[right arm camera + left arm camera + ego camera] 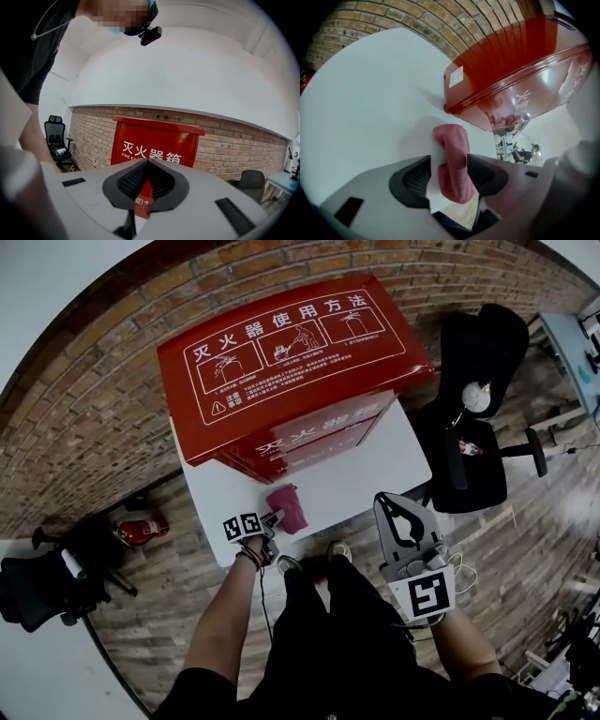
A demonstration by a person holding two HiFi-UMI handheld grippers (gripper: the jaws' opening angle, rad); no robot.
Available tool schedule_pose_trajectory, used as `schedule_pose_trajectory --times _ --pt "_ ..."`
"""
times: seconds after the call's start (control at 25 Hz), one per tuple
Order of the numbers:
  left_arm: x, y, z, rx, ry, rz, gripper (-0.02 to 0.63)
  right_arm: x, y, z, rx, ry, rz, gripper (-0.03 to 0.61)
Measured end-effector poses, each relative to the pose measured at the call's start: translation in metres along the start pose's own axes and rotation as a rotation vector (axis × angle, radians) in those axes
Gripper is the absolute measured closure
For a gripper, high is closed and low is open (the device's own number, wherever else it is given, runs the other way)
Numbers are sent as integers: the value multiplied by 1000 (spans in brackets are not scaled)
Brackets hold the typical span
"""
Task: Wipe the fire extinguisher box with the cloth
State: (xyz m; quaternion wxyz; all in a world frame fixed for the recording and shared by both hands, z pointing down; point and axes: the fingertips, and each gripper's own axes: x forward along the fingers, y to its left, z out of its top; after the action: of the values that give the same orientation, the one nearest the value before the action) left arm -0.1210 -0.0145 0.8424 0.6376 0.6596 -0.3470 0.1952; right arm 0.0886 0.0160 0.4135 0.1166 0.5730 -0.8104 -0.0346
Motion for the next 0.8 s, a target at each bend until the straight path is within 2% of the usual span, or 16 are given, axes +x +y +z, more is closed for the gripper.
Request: schedule_pose_trajectory --times 0.32,0.56,0.8 --pt "-48 -3 -7 29 -74 -7 368 2 8 1 4 -6 18 560" --pt "-95 -12 -4 97 -180 38 535 11 25 6 9 -28 48 560" --pt "-153 -41 9 186 -317 25 583 19 48 10 46 -35 90 560"
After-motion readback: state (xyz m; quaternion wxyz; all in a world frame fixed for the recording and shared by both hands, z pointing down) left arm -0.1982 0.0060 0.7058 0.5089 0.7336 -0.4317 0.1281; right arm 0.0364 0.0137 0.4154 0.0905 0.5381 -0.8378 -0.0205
